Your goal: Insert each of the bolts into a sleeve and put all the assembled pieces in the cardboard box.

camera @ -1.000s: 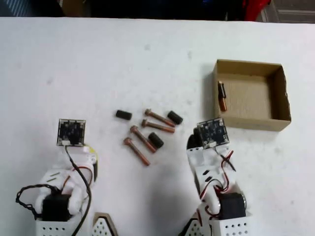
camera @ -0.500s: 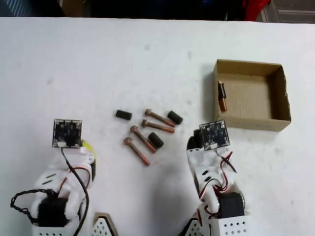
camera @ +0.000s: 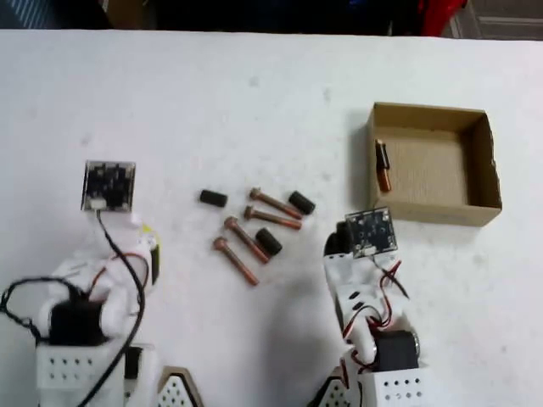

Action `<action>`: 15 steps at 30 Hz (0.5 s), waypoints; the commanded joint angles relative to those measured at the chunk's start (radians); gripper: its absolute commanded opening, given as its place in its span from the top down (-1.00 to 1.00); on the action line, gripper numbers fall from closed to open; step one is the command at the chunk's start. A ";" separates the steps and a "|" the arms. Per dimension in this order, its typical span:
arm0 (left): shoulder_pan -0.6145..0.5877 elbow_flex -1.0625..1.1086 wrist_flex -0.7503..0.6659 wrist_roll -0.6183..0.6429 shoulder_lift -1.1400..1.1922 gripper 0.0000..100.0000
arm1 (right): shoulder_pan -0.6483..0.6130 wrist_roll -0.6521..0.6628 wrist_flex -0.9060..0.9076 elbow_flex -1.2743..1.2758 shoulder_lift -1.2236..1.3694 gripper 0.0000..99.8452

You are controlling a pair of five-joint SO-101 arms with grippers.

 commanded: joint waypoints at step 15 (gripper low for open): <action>0.280 -0.195 -0.063 0.130 0.372 0.95 | 0.039 -0.008 -0.130 0.054 -0.008 0.97</action>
